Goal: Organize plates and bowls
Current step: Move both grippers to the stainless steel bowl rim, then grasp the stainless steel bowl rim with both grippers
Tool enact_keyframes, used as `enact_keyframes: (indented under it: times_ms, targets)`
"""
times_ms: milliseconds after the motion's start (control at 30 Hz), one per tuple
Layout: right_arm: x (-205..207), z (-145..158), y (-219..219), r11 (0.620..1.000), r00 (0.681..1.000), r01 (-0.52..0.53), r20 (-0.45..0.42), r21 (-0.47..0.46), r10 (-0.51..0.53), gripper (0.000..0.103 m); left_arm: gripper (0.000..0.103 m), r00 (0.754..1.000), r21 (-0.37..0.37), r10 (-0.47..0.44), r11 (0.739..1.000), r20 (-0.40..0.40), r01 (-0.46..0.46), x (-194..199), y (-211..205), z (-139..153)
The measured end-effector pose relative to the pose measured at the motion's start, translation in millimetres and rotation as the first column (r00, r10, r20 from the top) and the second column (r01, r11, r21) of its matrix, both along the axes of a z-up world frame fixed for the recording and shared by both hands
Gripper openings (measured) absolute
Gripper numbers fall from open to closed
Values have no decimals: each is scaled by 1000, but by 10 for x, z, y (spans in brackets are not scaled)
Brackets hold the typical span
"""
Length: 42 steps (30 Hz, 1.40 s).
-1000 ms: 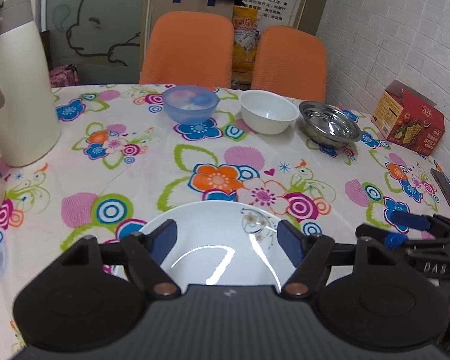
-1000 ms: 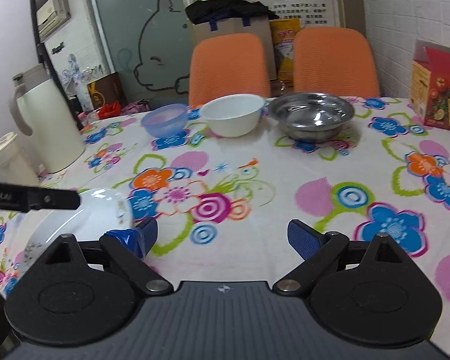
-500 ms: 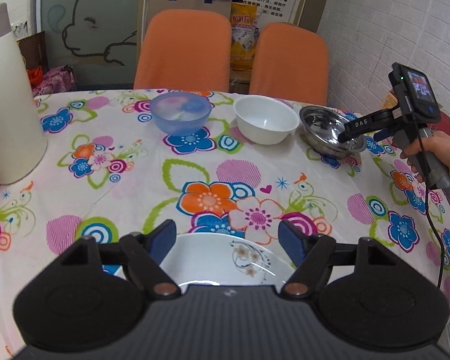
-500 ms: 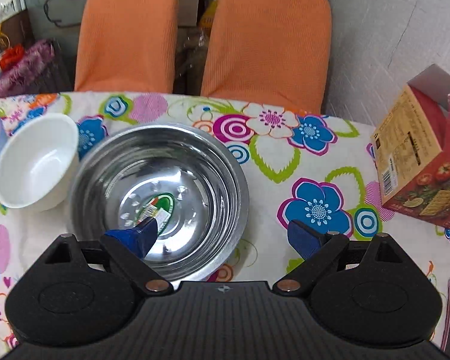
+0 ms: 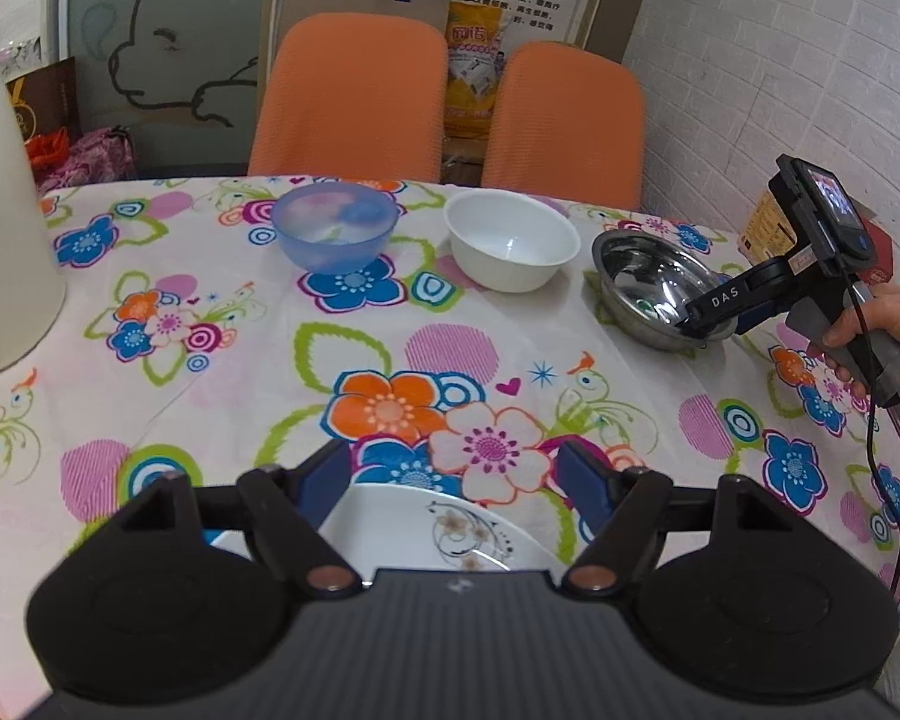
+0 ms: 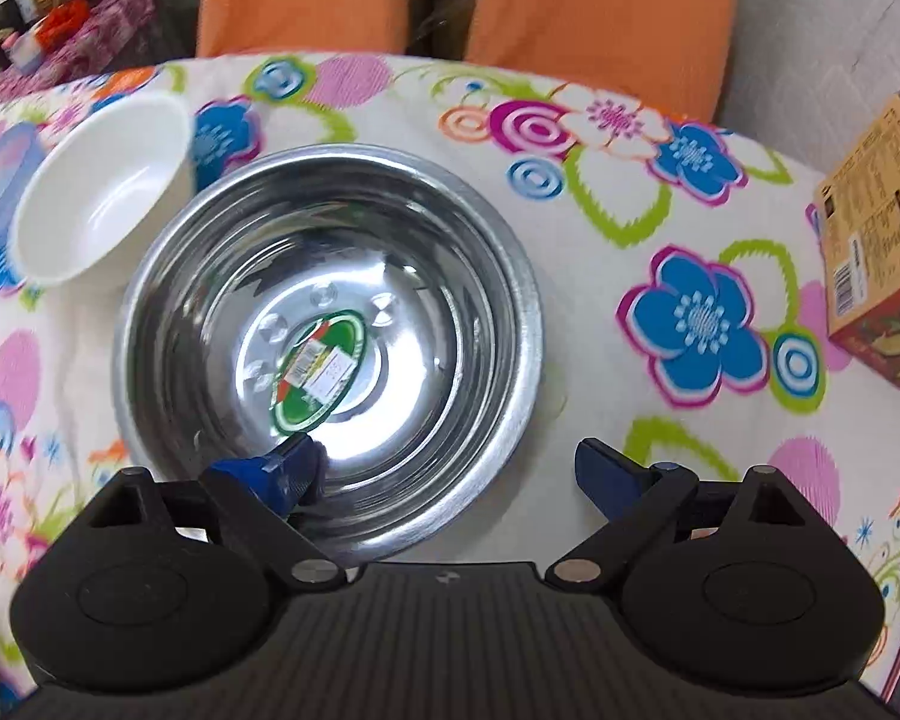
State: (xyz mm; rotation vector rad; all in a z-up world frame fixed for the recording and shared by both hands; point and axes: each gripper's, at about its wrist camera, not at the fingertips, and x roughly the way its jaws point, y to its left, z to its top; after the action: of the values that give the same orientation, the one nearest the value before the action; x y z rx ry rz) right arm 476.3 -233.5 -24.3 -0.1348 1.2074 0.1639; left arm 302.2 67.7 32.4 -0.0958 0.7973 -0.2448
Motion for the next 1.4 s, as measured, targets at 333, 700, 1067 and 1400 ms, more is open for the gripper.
enact_keyframes:
  times_ms: [333,700,1067,1400]
  targets:
    - [-593,187,-219,999,980,9,197,48,-18,81,75,992,-93,-73,994,-100,64,694,-659,13]
    - [-486,-36,-294,994,964,-41,267,105,11,81,75,976,-28,29,999,-216,-36,1587,-1533,-459]
    - [-408,-189,-211,989,958,-109,277,102,77,83,71,972,2,22,1000,-233,-22,1689,-1625,-614]
    - [-733,-49,106,984,948,-156,294,85,125,78,6,971,17,-69,997,-228,75,1435,-1551,-505]
